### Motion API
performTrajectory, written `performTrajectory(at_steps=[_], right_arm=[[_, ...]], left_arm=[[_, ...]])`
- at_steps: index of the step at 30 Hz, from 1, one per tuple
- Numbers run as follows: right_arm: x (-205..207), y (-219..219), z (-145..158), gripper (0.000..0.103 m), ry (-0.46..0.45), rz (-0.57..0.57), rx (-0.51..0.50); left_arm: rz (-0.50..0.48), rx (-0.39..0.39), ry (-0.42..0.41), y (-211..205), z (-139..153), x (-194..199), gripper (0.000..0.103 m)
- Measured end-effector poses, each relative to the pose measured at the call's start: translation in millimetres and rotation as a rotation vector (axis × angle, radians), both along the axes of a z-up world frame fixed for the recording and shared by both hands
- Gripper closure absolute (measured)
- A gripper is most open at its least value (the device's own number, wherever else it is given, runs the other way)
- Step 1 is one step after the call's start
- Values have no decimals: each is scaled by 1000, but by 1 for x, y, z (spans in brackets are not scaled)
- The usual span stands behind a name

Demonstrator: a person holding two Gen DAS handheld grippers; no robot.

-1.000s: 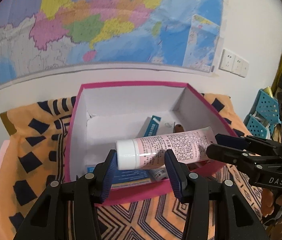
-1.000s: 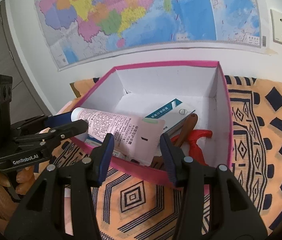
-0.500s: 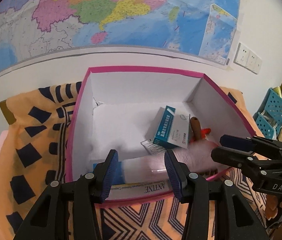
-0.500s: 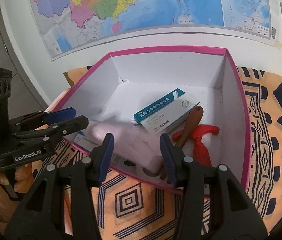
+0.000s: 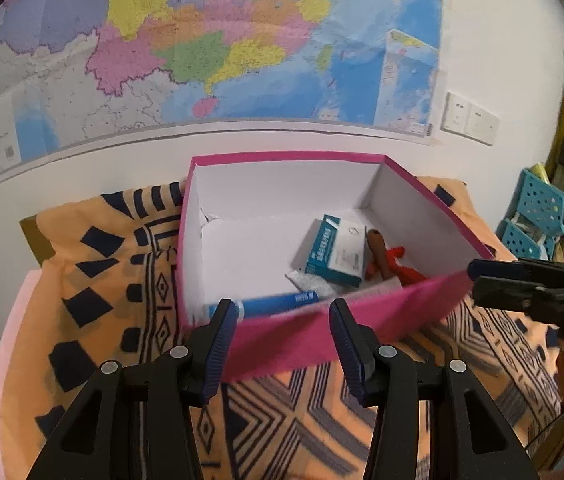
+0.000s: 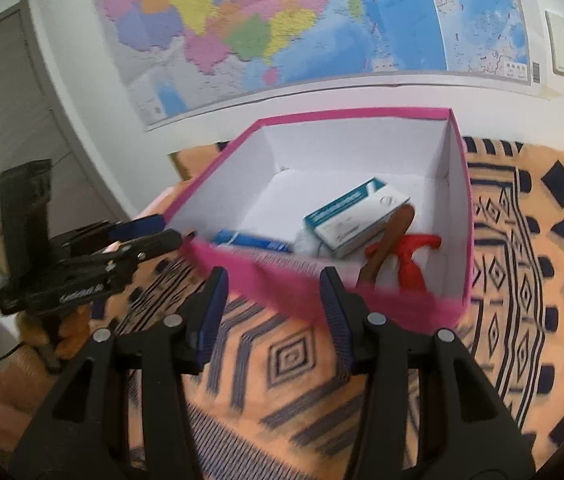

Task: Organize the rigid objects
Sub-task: 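Move both grippers to the salmon-pink tube and grasp it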

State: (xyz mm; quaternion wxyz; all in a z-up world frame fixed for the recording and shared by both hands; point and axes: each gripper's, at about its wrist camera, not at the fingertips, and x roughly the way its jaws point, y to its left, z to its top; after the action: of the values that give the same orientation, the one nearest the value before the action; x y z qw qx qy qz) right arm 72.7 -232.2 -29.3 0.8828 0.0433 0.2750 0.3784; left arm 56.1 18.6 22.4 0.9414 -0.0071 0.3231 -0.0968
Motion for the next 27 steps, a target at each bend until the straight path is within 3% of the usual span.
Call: performTrajectory(at_steps=[7,19,27], right_arm=[[-47,-11,-31,53,83,85,-29],[-93,2,-107,53,346,225,-67],[-115,9,-123,53,426,287,-20]], left_arm=[[-26,23,38,2,-19,-34,54],[-39,-8,148,8,-54,-61,54],[-58,-42,188,11,-63,-69,54]])
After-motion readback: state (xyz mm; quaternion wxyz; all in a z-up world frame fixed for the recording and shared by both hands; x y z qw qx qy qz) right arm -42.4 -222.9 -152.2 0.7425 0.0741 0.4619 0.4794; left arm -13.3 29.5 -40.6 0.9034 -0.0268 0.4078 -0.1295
